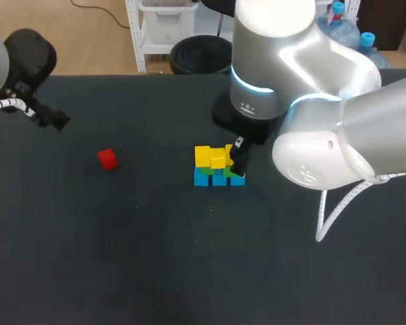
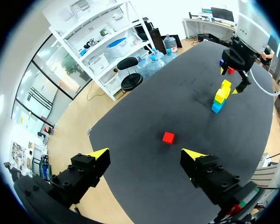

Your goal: Place the blue cubes, place green cubes on the blue cubes, place the yellow cubes on the green cubes, then place the red cubes on the yellow cubes, and place purple cube on the red cubes.

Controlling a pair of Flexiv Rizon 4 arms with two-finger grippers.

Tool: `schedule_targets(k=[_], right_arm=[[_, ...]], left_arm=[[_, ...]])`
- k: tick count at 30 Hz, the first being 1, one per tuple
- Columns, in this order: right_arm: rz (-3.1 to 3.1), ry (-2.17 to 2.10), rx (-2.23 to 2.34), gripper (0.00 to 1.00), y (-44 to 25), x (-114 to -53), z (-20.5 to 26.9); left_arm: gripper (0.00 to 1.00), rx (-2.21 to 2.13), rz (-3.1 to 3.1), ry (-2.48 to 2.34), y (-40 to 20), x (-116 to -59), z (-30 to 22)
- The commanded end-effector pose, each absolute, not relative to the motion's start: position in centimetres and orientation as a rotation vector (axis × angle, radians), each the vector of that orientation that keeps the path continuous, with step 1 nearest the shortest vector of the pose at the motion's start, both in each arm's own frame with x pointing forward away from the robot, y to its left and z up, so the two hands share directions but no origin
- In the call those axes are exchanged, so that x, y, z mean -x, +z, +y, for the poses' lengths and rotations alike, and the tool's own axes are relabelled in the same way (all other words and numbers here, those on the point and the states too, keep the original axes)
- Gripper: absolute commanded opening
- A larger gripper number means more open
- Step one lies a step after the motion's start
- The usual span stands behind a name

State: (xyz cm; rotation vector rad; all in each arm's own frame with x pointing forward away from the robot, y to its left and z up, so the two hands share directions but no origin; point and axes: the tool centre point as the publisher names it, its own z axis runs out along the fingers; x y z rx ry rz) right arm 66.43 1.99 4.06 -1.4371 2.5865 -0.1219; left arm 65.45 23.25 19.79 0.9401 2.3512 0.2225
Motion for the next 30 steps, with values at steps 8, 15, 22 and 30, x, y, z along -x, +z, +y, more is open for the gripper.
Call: schedule_targets(k=[8, 15, 22, 30], right_arm=[[2.562, -0.036, 1.445, 1.00, 6.9, -64.9, 0.4], [2.530, -0.085, 1.415, 1.00, 10.1, -63.9, -1.3], [2.427, -0.430, 1.253, 1.00, 13.4, -62.7, 0.3], [2.419, -0.592, 1.069, 1.00, 11.7, -61.3, 0.4]], left_arm=[[1.00, -0.942, 2.351, 0.220, 19.8, -65.5, 23.3], [1.00, -0.942, 2.351, 0.220, 19.8, -65.5, 23.3], [1.00, -0.942, 2.351, 0.220, 19.8, -65.5, 23.3], [1.00, -0.942, 2.351, 0.220, 19.8, -65.5, 23.3]])
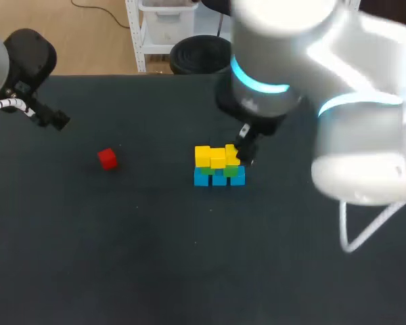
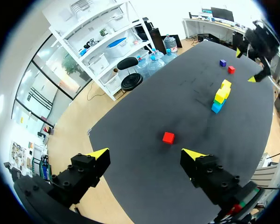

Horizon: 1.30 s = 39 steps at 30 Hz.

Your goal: Place the blue cubes, place green cubes on the blue cubes, place the yellow cubes on the green cubes, then place the red cubes on the yellow cubes, and place purple cube on the red cubes.

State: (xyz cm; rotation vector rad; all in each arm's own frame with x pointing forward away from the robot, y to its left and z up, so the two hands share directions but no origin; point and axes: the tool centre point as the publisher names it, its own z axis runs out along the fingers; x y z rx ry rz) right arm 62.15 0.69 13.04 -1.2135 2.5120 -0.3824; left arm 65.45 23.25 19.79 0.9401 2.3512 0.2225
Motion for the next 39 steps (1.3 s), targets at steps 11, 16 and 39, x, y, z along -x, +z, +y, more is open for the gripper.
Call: schedule_targets(k=[11, 16, 39], right_arm=[[2.498, -0.735, 0.972, 1.00, 11.3, -61.0, -3.9], [2.523, -0.731, 0.955, 1.00, 10.9, -61.4, -5.2], [2.453, -0.747, 0.745, 1.00, 13.3, -61.0, -9.7]], left_arm=[[1.00, -0.942, 2.351, 0.220, 19.8, -65.5, 23.3], [1.00, -0.942, 2.351, 0.220, 19.8, -65.5, 23.3], [1.00, -0.942, 2.351, 0.220, 19.8, -65.5, 23.3]])
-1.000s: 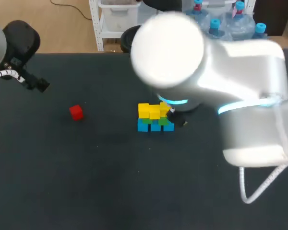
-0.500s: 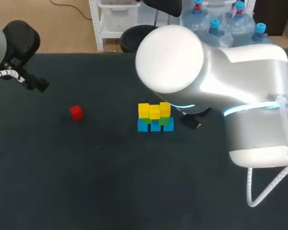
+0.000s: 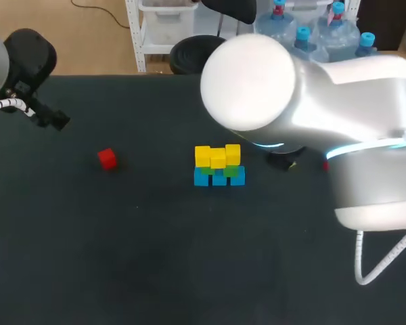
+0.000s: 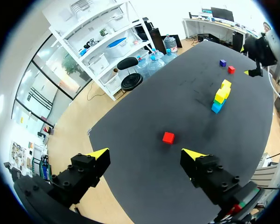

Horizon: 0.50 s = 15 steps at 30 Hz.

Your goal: Place the blue cubes, place green cubes on the blue cubes, place the yellow cubes on the green cubes, then place the red cubes on the yellow cubes, and place purple cube on the red cubes.

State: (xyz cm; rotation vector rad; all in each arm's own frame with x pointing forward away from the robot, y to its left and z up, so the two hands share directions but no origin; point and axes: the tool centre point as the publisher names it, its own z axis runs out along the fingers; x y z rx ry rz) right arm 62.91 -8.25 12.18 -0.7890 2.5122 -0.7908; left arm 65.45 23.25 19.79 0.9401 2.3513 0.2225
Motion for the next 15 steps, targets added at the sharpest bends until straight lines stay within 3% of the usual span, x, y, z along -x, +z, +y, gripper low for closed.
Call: schedule_targets(k=[1, 8, 15], right_arm=[[2.451, -0.745, 0.720, 1.00, 13.6, -60.6, -10.1], [2.456, -0.749, 0.473, 1.00, 14.2, -57.2, -14.2], [2.470, -0.740, 0.479, 1.00, 12.9, -56.9, -15.1]], left_arm=[[1.00, -0.942, 2.351, 0.220, 19.8, -65.5, 23.3], [1.00, -0.942, 2.351, 0.220, 19.8, -65.5, 23.3], [1.00, -0.942, 2.351, 0.220, 19.8, -65.5, 23.3]])
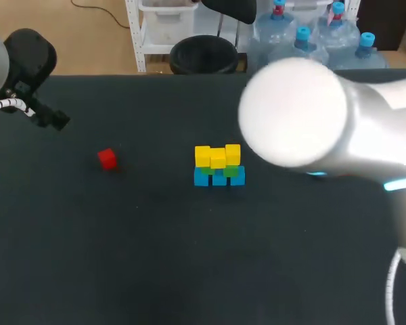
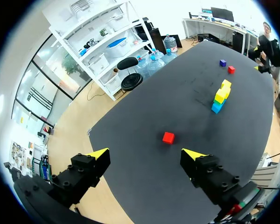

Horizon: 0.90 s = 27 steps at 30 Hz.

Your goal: Place the blue cubes, place green cubes on the blue cubes, place the yellow cubes on the green cubes, then place the red cubes on the yellow cubes, and place purple cube on the red cubes.

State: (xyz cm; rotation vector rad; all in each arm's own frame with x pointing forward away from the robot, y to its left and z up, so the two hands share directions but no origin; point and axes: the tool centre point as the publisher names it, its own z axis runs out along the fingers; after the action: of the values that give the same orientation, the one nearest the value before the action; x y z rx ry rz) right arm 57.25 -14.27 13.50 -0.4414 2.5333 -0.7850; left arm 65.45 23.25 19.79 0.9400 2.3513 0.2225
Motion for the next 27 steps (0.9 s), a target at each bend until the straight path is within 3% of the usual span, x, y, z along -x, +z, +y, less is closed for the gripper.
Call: schedule_targets(k=[1, 22, 23, 24, 26, 27], right_arm=[[2.470, -0.740, 0.479, 1.00, 12.95, -56.87, -15.06], [2.470, -0.740, 0.479, 1.00, 12.95, -56.87, -15.06], [2.470, -0.740, 0.479, 1.00, 12.95, -56.87, -15.06], [2.470, -0.740, 0.479, 1.00, 12.95, -56.87, -15.06], [2.470, -0.740, 0.479, 1.00, 12.95, -56.87, -15.06], [2.470, -0.740, 0.479, 1.00, 12.95, -56.87, -15.06]], left_arm=[[1.00, -0.942, 2.351, 0.220, 19.79, -65.53, 23.30], [1.00, -0.942, 2.351, 0.220, 19.79, -65.53, 23.30], [0.74, -0.942, 2.351, 0.220, 19.79, -65.53, 23.30], [0.56, -0.942, 2.351, 0.220, 19.79, -65.53, 23.30], [0.54, -0.942, 2.351, 0.220, 19.79, -65.53, 23.30], [0.38, -0.942, 2.351, 0.220, 19.79, -65.53, 23.30]])
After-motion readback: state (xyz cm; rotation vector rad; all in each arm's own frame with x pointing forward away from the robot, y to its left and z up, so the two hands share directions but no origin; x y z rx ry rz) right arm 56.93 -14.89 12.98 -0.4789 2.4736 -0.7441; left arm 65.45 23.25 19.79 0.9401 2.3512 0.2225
